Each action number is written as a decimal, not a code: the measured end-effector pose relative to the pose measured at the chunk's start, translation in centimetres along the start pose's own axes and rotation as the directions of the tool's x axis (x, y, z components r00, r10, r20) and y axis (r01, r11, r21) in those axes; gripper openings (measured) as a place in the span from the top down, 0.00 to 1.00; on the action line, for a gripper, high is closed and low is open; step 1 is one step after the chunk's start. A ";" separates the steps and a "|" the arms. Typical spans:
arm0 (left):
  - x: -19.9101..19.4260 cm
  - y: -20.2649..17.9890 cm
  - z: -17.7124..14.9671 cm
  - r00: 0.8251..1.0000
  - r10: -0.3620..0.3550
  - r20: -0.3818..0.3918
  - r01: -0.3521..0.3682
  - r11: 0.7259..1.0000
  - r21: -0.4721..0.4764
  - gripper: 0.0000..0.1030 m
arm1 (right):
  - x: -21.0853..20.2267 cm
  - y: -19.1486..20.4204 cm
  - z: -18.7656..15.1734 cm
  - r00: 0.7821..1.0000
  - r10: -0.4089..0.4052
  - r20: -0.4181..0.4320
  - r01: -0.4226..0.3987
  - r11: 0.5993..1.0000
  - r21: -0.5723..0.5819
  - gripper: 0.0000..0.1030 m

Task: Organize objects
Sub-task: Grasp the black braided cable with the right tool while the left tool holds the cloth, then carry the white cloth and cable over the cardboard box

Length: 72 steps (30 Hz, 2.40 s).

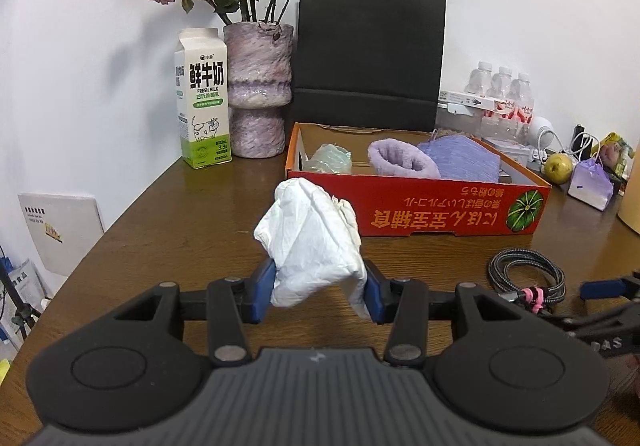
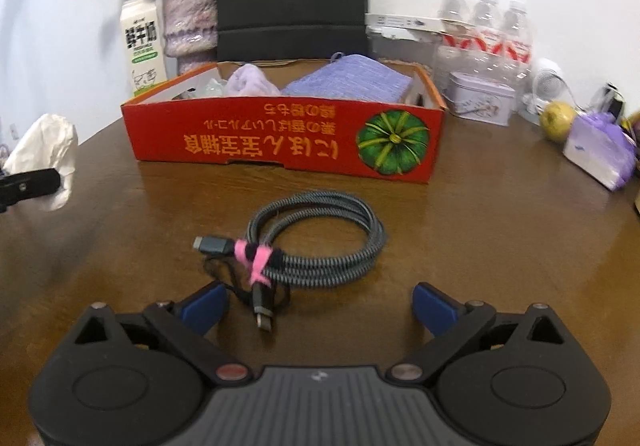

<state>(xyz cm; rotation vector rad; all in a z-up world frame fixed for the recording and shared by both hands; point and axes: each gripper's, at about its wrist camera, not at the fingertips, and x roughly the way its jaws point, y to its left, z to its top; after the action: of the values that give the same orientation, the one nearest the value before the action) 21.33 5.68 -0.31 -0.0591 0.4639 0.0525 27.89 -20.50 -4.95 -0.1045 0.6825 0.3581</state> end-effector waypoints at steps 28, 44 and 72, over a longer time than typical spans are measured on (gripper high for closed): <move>0.8 -0.2 -0.8 0.997 -0.047 -0.056 0.047 0.999 -0.004 0.55 | 6.4 -0.7 5.2 0.988 0.144 -0.052 -0.150 0.981 -0.125 0.00; 0.5 0.1 -0.7 0.998 -0.046 -0.043 0.045 0.999 -0.024 0.55 | 0.5 2.0 2.0 0.989 0.052 0.138 -0.035 0.992 -0.123 0.09; -4.0 -5.4 -2.0 0.998 -0.014 0.057 0.012 0.999 0.033 0.55 | -8.9 3.0 -1.9 0.948 -0.018 0.318 0.024 1.000 -0.015 0.09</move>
<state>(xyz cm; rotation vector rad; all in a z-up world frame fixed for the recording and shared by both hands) 17.26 0.02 -0.04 -0.0281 0.4069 0.0337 19.33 -20.70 -0.73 -0.0695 0.3580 0.3511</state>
